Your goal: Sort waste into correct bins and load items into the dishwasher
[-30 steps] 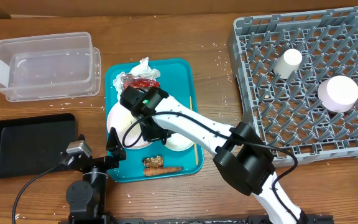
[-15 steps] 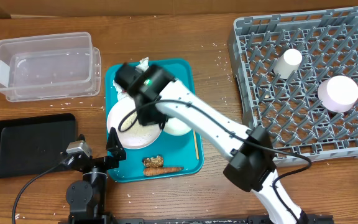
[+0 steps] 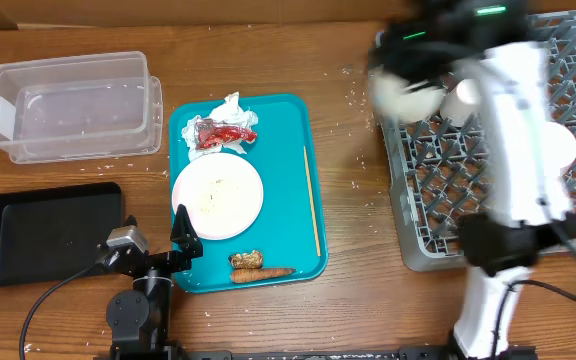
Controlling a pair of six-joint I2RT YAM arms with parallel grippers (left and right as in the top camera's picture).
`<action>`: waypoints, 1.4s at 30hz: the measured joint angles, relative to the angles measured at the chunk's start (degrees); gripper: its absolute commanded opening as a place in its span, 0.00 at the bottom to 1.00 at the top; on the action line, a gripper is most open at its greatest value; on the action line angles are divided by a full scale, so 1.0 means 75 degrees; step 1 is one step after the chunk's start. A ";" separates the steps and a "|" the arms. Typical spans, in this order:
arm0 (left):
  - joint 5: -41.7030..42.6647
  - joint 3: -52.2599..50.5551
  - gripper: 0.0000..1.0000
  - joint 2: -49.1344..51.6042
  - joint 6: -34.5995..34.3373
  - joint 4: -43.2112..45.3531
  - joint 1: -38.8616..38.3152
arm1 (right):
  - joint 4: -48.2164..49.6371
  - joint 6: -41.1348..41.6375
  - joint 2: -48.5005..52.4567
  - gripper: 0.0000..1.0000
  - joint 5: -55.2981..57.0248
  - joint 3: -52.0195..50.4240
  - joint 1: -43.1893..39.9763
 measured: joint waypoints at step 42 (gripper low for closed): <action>0.0000 0.0000 1.00 0.0000 0.0000 -0.0003 0.0000 | -0.0029 -0.5951 -0.0114 0.04 -0.7495 -0.6580 -0.4511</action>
